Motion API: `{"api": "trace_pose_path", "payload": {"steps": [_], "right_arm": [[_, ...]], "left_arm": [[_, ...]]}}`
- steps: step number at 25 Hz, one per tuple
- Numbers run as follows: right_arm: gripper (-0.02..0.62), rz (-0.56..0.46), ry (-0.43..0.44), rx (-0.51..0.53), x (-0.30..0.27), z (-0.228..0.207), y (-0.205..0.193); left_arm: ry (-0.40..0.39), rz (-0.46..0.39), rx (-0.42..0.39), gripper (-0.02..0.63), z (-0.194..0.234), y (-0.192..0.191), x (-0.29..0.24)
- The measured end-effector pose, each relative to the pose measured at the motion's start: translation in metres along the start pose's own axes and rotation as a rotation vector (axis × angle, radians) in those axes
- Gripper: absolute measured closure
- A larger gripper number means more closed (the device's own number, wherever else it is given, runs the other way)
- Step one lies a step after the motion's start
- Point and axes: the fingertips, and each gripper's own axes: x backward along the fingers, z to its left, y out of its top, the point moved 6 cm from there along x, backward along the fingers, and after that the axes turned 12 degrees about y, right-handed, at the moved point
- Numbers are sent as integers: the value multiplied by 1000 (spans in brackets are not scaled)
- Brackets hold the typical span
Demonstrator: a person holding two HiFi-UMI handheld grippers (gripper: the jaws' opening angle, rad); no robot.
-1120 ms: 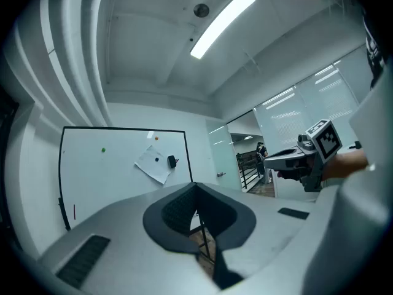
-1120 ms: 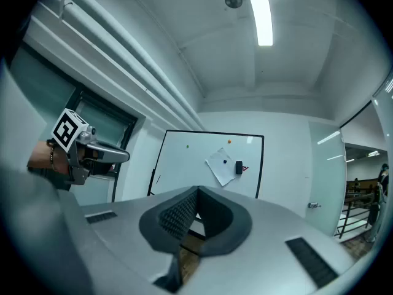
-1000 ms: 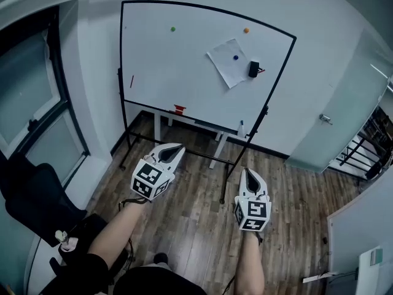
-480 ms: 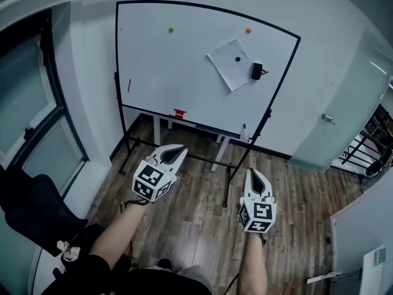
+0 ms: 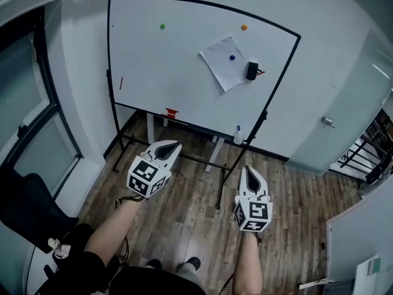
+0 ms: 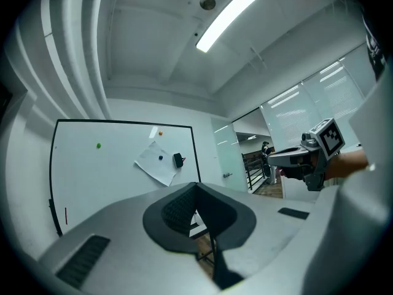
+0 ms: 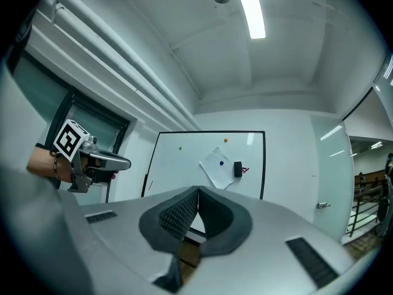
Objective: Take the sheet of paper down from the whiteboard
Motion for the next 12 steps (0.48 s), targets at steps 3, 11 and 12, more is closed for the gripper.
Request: {"api": "trace_pose_path", "payload": {"steps": [3,11,12], "right_arm": [[574,2,8,-4,-7,-21,-5],[574,4,39,17,-20,-74,-10],[574,4,43,18,-21,-81,-11]], "left_arm": [[4,5,2,594,-10,-1,-20],[13,16,3,594,-39,2,-75],[16,15,2,594,-43,3,-81]]}}
